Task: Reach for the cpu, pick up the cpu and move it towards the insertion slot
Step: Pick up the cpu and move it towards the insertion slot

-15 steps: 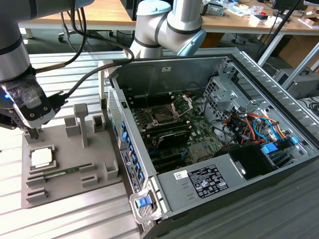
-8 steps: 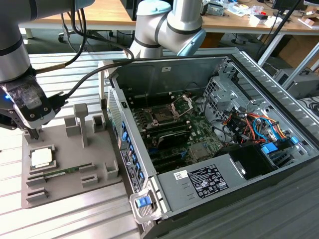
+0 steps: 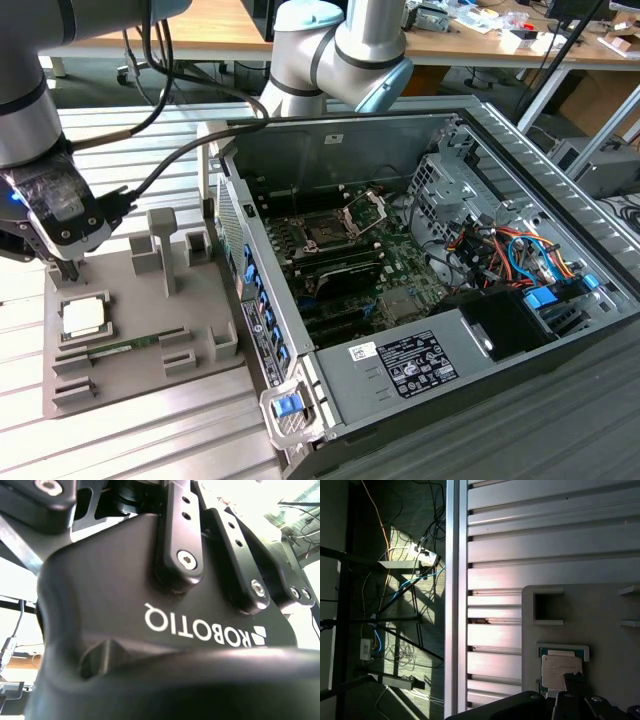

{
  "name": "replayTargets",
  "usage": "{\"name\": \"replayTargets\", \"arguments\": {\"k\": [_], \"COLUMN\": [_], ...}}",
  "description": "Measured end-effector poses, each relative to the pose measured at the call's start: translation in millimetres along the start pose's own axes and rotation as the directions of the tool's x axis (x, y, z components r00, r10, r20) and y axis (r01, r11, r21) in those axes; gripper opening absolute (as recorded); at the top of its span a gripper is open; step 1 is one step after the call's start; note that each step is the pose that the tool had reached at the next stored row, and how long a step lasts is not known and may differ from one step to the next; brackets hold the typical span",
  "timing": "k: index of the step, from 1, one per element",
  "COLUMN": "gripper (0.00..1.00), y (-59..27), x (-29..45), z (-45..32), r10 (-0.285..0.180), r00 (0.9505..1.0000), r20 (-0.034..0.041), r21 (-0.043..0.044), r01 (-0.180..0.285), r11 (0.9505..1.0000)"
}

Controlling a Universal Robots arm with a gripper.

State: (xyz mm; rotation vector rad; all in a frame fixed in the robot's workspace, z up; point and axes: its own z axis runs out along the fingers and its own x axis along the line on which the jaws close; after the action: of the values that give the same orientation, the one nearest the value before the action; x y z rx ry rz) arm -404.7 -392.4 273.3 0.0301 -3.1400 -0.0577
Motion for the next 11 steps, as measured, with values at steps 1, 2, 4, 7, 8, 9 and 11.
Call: {"name": "replayTargets", "arguments": {"k": [1, 2, 4, 7, 8, 9, 11], "gripper": [0.11, 0.11, 0.11, 0.11, 0.11, 0.11, 0.11], "y": [0.0, 0.0, 0.0, 0.0, -0.1, -0.1, -0.1], "x": [0.0, 0.0, 0.0, 0.0, 0.0, 0.0, 0.0], "z": [0.3, 0.5, 1.0, 1.7, 2.0, 2.3, 2.7], "r10": [0.000, 0.000, 0.000, 0.000, 0.000, 0.000, 0.000], "r00": [1.0000, 1.0000, 1.0000, 1.0000, 1.0000, 1.0000, 1.0000], "r20": [0.0000, 0.0001, 0.0000, 0.0001, 0.0000, 0.0000, 0.0000], "r21": [0.0000, 0.0000, 0.0000, -0.0001, 0.0000, -0.0001, 0.0000], "r01": [0.000, 0.000, 0.000, 0.000, 0.000, 0.000, 0.000], "r11": [1.0000, 1.0000, 1.0000, 1.0000, 1.0000, 1.0000, 1.0000]}}
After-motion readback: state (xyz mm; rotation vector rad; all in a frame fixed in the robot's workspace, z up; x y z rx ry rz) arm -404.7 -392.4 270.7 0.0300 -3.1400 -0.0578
